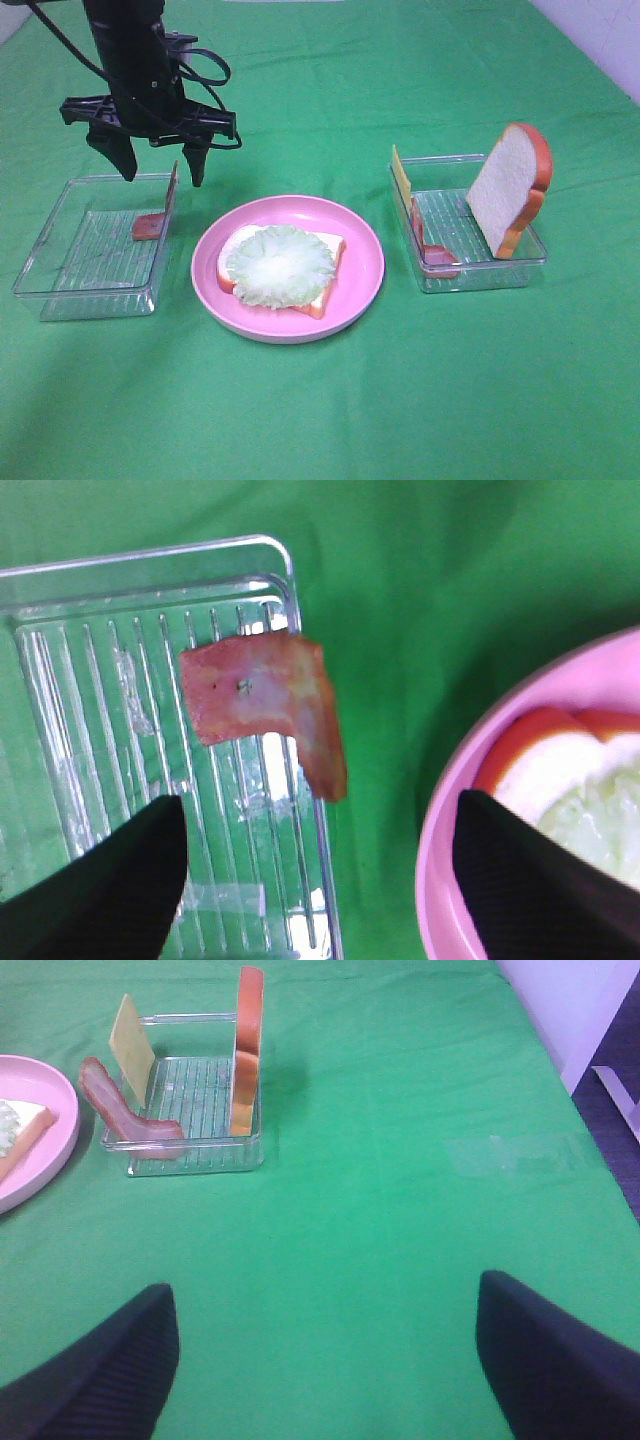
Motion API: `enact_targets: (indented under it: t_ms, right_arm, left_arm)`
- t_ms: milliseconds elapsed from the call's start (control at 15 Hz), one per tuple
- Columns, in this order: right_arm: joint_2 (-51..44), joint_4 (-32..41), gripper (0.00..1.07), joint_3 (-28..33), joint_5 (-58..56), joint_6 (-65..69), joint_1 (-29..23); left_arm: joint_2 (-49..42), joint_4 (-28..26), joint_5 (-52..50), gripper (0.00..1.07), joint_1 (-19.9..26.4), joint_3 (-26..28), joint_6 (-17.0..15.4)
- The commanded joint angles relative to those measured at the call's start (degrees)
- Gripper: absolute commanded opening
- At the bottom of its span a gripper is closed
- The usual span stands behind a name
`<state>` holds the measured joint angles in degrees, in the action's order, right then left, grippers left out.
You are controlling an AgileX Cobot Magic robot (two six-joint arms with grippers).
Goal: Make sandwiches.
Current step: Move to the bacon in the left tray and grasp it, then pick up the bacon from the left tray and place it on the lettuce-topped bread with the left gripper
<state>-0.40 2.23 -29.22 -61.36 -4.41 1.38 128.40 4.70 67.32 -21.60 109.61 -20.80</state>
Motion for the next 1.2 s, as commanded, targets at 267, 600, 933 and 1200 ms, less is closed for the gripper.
enact_targets:
  t_ms: [267,600,933,1200]
  right_arm:
    - [-0.7,-0.2,0.77,0.2,0.8,-0.6,0.2]
    - [-0.7,-0.2,0.77,0.2,0.8,-0.6,0.2]
    - [-0.7,-0.2,0.77,0.2,0.8,-0.6,0.2]
    - [-0.7,-0.2,0.77,0.2,0.8,-0.6,0.2]
  left_arm:
    - [1.8,0.7,-2.6,0.61,-0.1,0.1,-0.4]
    - [2.3,2.6,-2.3,0.31,-0.1,0.2,-0.2]
    - [2.3,3.0,-2.3,0.0,-0.1,0.2,-0.1]
    - [0.9,2.9,0.4,0.0,-0.2,1.7,0.7]
